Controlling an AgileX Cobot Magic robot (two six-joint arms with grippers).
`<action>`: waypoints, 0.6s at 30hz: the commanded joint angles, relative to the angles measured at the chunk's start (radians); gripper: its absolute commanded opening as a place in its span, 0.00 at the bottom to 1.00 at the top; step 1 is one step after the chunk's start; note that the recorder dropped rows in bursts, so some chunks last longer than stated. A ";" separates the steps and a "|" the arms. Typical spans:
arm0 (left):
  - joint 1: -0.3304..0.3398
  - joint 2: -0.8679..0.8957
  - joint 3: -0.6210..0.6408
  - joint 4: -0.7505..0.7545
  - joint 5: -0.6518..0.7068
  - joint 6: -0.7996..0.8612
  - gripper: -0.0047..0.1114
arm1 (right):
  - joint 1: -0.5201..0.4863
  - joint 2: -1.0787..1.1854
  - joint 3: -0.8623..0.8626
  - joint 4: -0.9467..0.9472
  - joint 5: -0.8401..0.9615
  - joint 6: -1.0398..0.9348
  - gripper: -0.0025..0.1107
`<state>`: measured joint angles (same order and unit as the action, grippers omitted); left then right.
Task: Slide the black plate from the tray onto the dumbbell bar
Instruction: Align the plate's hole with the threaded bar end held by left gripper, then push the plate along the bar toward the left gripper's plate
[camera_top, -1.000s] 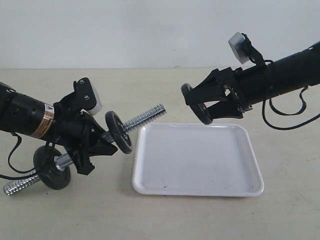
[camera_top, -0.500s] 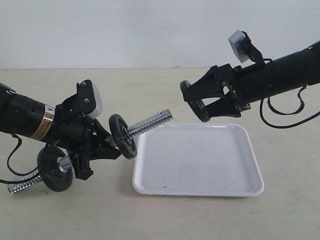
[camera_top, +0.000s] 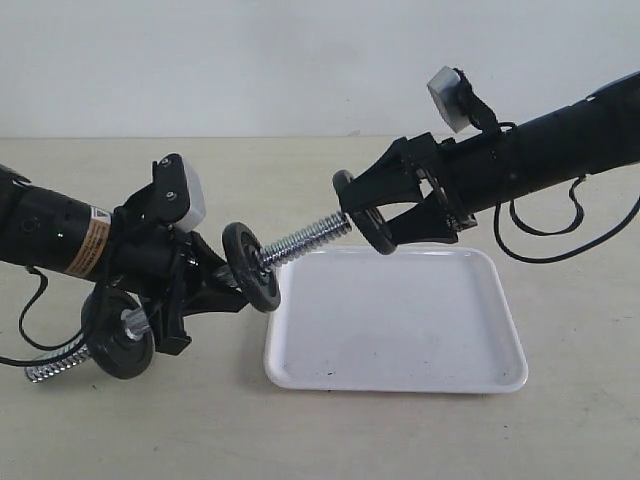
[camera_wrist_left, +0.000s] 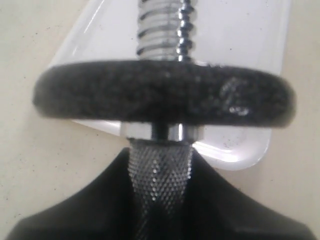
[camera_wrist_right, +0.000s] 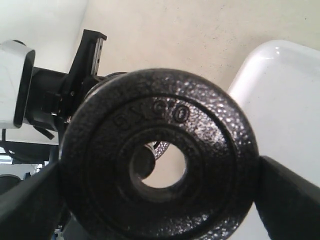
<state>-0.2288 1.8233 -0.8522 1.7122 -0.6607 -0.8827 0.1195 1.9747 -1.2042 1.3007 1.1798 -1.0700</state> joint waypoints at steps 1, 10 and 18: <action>-0.002 -0.048 -0.026 -0.138 -0.106 0.033 0.08 | 0.009 -0.022 -0.006 0.055 0.041 0.002 0.02; -0.002 -0.048 -0.026 -0.154 -0.101 0.040 0.08 | 0.030 -0.022 -0.006 0.055 0.041 0.011 0.02; -0.002 -0.048 -0.026 -0.154 -0.101 0.040 0.08 | 0.030 -0.025 -0.006 0.146 0.041 0.013 0.02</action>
<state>-0.2288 1.8233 -0.8522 1.6670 -0.6461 -0.8543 0.1398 1.9743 -1.2042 1.3223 1.1652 -1.0483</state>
